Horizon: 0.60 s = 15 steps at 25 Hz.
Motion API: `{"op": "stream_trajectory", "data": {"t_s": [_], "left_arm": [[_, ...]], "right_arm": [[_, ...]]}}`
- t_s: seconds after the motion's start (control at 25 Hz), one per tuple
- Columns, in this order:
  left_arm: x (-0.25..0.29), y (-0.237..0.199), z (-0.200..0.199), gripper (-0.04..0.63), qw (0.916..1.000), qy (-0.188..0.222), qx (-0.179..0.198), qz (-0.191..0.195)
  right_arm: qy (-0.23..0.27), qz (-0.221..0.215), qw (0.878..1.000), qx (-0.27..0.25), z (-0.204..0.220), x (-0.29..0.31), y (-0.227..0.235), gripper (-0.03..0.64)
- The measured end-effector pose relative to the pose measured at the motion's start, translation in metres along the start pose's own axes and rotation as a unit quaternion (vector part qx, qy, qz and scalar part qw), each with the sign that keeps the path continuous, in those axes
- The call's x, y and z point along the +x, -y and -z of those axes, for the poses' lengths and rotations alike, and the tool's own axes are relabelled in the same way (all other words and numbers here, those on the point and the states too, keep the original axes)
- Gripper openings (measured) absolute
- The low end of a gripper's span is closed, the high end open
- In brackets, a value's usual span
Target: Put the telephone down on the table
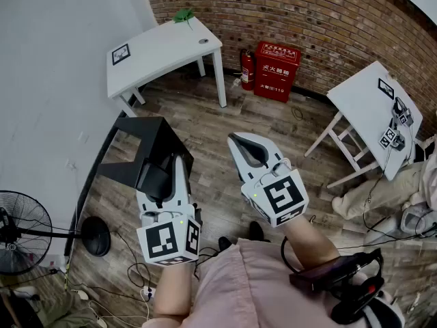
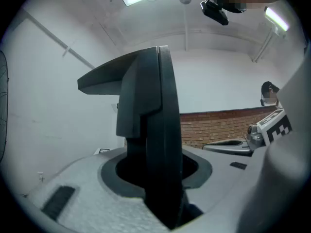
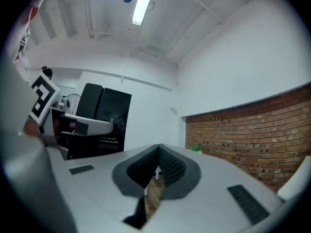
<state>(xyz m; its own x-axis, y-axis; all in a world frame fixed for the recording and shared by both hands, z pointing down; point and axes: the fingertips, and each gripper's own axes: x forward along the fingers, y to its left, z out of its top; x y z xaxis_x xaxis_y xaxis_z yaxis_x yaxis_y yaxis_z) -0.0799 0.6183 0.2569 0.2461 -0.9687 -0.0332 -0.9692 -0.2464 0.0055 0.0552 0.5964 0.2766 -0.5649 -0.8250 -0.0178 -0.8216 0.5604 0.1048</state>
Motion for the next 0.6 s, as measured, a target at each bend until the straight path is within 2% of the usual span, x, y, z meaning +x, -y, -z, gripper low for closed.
{"op": "stream_trajectory", "data": {"t_s": [0.36,0.48,0.6], "left_arm": [[0.003,0.002,0.006,0.169,0.9998,-0.011,-0.005,0.013],[0.006,0.009,0.011,0.169,0.999,-0.018,-0.005,0.039],[0.009,0.021,0.012,0.169,0.9962,-0.028,-0.012,0.082]], "right_arm": [[-0.001,0.0,1.0,0.002,0.002,0.002,0.002,0.002],[0.003,-0.006,1.0,0.01,0.003,0.0,0.007,0.002],[0.015,-0.027,0.999,0.037,0.0,-0.001,0.014,0.003]]}}
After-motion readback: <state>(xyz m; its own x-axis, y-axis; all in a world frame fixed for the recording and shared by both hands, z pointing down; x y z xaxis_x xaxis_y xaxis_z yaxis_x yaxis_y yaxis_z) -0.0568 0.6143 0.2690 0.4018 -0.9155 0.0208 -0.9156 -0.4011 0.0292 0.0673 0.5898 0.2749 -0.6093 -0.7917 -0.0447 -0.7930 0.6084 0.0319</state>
